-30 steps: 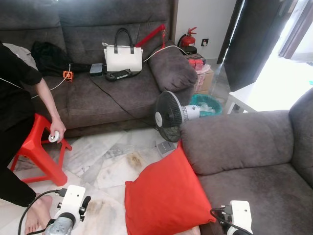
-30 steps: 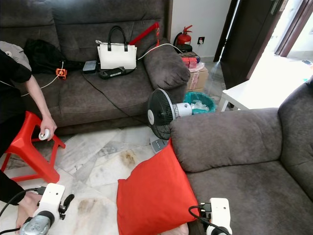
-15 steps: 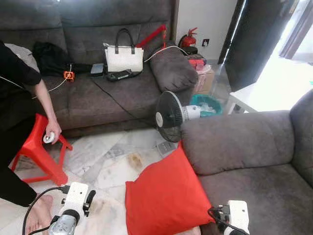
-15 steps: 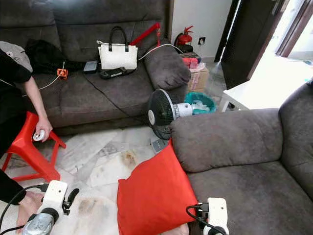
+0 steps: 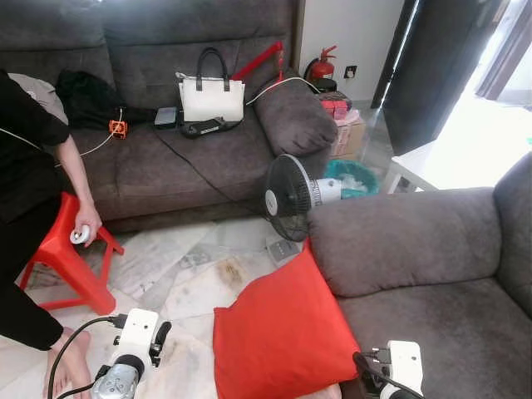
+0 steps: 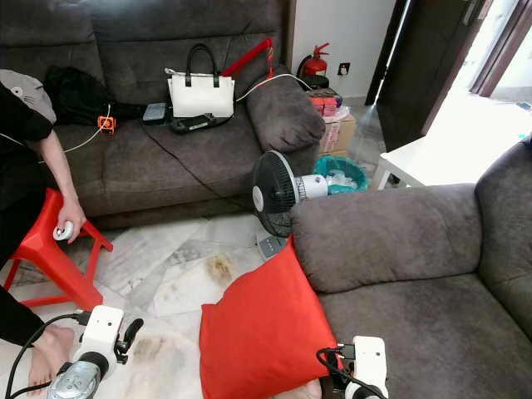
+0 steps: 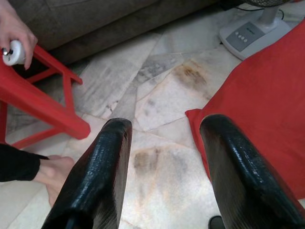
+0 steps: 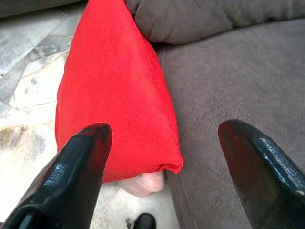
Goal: Move the pillow to the sofa from floor
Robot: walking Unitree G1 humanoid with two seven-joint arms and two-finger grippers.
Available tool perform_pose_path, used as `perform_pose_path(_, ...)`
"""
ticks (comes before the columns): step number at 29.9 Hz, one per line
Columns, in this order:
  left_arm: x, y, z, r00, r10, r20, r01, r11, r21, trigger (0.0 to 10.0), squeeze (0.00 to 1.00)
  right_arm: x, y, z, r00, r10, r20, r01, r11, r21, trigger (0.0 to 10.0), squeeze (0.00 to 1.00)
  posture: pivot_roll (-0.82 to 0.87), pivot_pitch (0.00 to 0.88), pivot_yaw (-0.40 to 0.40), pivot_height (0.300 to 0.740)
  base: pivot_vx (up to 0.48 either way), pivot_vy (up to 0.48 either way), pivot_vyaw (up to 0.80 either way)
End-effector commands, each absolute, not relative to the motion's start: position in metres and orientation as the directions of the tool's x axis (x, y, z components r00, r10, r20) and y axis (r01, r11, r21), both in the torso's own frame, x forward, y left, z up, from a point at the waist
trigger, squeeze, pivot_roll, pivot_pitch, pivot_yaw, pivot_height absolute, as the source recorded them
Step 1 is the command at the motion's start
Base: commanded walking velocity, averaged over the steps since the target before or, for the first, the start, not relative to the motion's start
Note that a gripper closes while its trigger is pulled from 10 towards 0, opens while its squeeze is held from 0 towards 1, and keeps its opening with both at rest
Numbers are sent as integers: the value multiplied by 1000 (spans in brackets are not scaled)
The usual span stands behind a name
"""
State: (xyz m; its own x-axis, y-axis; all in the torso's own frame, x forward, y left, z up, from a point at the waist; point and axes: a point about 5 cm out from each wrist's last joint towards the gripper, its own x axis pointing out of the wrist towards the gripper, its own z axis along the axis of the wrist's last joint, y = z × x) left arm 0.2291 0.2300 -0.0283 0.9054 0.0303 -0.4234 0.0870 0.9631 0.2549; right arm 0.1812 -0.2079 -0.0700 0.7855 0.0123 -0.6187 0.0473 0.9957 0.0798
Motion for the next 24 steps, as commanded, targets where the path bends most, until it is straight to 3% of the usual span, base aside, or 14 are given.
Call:
perform_pose_path(1, 232, 224, -26, 914, 13, -405, 91, 967, 237, 10000, 0, 179, -208, -72, 770, 4, -639, 65, 994, 85, 10000, 0, 96, 34, -23, 740, 0, 0, 0)
perform_pose_path(14, 233, 219, -29, 907, -3, -420, 106, 970, 220, 10000, 0, 180, -201, -73, 768, 17, -640, 65, 992, 105, 10000, 0, 96, 42, -21, 740, 0, 0, 0)
perform_pose_path(20, 229, 219, -33, 895, -3, -446, 112, 970, 218, 10000, 0, 165, -212, -78, 748, 7, -663, 76, 992, 96, 10000, 0, 96, 43, -21, 740, 0, 0, 0)
perform_pose_path(24, 228, 218, -34, 894, -2, -449, 111, 970, 216, 10000, 0, 170, -211, -77, 739, 4, -673, 79, 993, 93, 10000, 0, 97, 43, -22, 715, 0, 0, 0)
